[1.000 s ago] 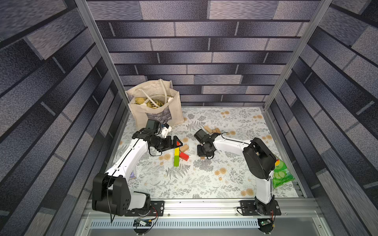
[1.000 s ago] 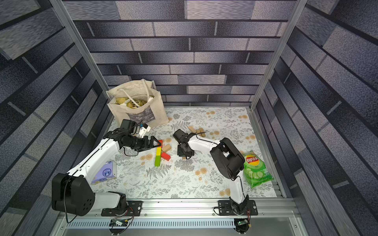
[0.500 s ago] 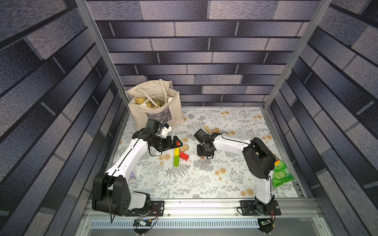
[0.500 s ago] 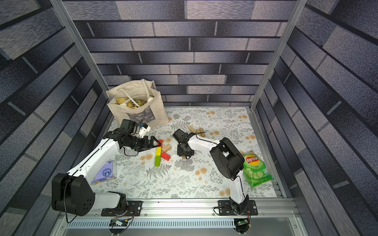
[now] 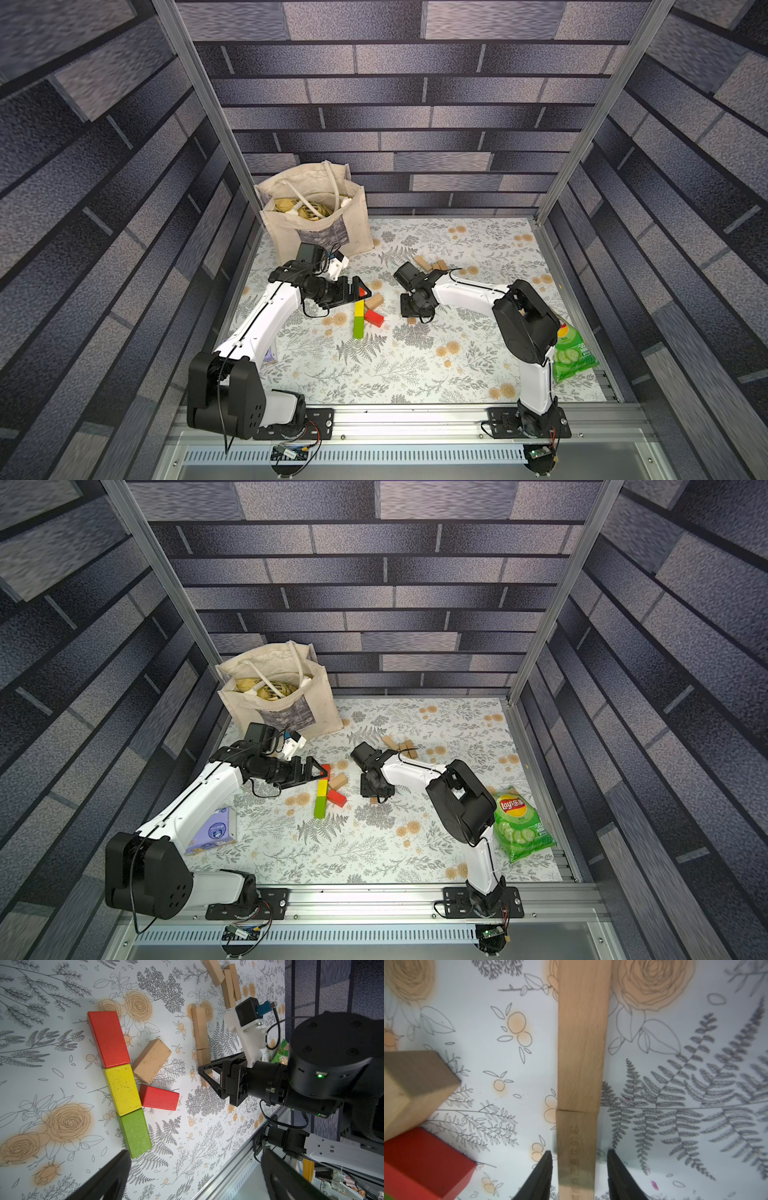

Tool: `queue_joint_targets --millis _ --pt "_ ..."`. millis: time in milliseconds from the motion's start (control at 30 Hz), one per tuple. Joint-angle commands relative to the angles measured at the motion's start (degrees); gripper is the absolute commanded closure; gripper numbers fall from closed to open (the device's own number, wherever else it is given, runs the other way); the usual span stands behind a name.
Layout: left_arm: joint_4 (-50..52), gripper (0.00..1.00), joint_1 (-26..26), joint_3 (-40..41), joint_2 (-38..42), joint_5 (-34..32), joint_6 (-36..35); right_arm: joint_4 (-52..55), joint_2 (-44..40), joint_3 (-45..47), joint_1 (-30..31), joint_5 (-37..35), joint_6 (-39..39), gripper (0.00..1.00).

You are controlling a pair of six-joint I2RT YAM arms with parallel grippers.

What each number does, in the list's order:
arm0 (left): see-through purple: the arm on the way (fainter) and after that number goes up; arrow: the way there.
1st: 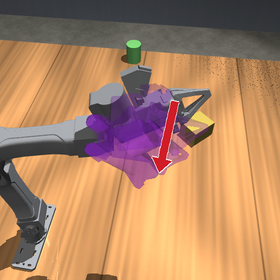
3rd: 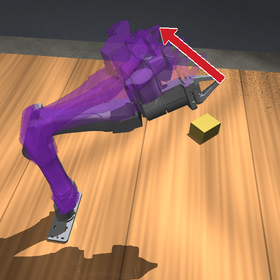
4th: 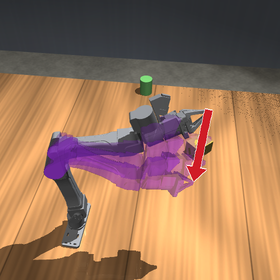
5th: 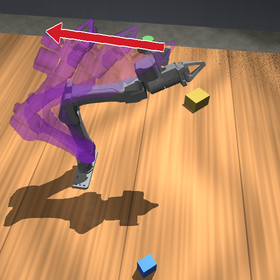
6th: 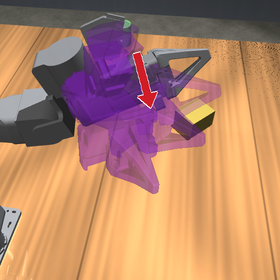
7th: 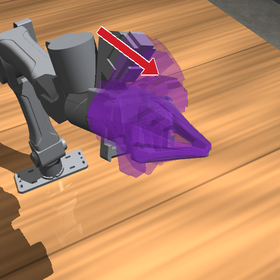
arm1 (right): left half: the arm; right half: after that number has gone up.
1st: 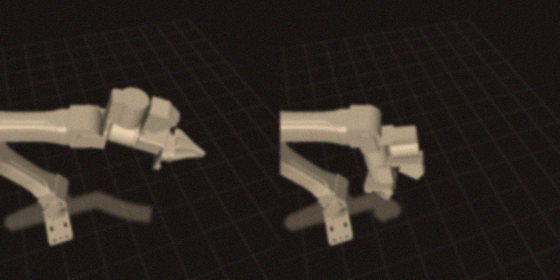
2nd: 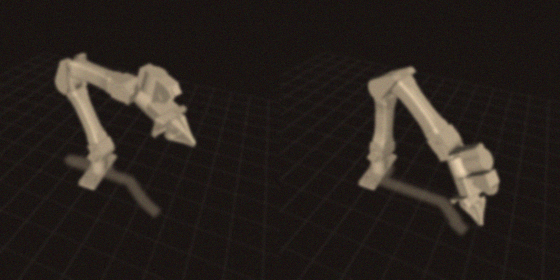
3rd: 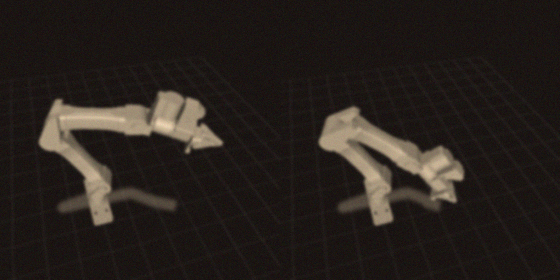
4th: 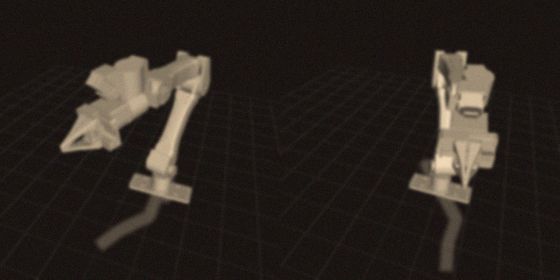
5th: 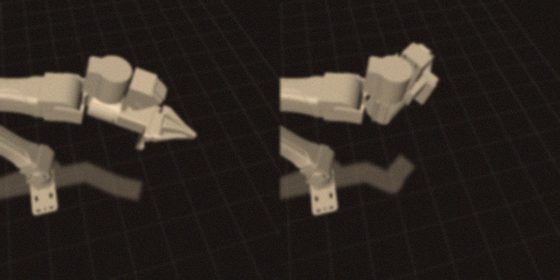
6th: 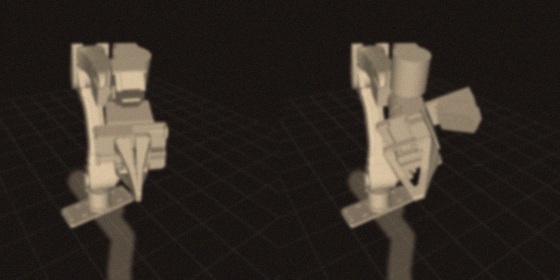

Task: Assemble the letter k with building blocks
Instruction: Assemble the building block at the center of the board.

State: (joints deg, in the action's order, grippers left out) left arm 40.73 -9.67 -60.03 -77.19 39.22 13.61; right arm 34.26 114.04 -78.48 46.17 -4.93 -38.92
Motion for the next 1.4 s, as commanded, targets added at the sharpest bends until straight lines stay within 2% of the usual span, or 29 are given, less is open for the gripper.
queue_joint_targets --millis 0,400,867,1167,1367 --pt "-0.55 0.00 -0.26 0.50 -0.42 1.16 0.18 1.75 0.92 -1.06 0.36 -1.45 0.62 0.54" --pt "-0.55 0.00 -0.34 0.44 -0.67 1.11 0.10 1.84 1.38 -1.59 0.41 -1.15 1.07 0.59" --pt "-0.53 0.00 -0.45 0.35 -0.77 1.16 0.02 1.63 1.27 -1.55 0.38 -1.80 1.17 0.57" --pt "-0.53 0.00 -0.65 0.35 -0.77 1.21 0.02 1.56 1.36 -1.59 0.40 -1.74 1.29 0.60" --pt "-0.56 0.00 -0.70 0.26 -0.86 1.16 -0.09 1.50 1.35 -1.63 0.36 -1.61 1.45 0.58"
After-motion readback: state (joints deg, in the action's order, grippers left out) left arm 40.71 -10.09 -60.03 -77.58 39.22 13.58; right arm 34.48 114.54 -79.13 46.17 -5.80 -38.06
